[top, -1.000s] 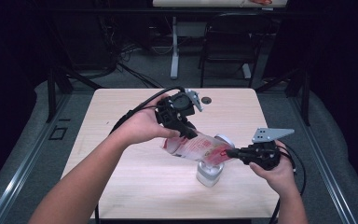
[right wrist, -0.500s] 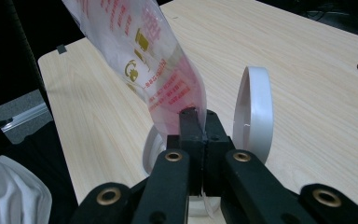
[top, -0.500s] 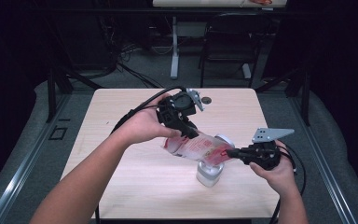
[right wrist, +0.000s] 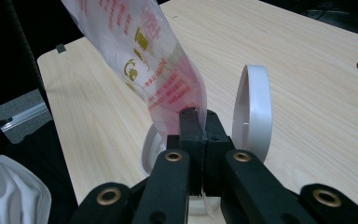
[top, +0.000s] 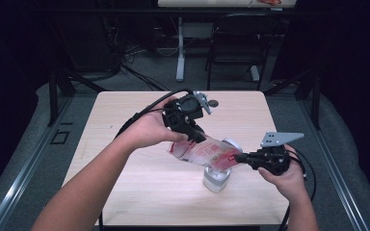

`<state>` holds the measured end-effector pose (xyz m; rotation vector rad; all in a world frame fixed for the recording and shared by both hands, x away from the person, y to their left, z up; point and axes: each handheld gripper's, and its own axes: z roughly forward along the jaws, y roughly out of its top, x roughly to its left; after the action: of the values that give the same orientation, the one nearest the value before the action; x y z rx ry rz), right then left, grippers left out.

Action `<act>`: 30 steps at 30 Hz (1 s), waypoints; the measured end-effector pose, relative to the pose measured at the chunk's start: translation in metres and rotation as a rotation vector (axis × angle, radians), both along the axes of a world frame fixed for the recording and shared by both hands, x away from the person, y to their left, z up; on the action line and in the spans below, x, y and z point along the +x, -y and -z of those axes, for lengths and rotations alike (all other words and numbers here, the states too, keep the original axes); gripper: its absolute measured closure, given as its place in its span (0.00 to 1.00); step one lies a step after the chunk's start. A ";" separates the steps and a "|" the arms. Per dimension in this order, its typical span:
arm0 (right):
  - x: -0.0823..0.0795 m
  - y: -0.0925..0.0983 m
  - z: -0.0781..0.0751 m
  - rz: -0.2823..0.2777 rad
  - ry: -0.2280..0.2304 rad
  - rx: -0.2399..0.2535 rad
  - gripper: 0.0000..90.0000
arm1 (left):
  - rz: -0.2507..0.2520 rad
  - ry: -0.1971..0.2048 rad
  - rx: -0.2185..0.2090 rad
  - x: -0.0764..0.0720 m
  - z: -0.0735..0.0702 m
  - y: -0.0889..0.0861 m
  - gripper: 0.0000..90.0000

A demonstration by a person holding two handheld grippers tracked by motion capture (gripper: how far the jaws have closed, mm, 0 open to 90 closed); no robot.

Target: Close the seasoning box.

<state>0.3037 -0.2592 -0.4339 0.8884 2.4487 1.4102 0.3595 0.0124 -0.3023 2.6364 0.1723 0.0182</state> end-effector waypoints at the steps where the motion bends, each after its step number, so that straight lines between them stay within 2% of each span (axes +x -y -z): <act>1: 0.000 0.000 0.000 0.000 0.000 0.002 1.00 | 0.000 0.000 0.000 0.000 0.000 0.000 0.85; 19: -0.001 0.000 -0.001 -0.002 0.000 0.001 1.00 | 0.001 0.001 0.000 0.000 0.000 -0.002 0.85; 30: -0.003 -0.005 -0.005 -0.012 0.013 -0.005 1.00 | -0.014 -0.007 -0.021 0.001 0.001 -0.011 0.85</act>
<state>0.3003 -0.2544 -0.4290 0.8614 2.4511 1.4090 0.3609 0.0234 -0.3030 2.6147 0.1927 0.0118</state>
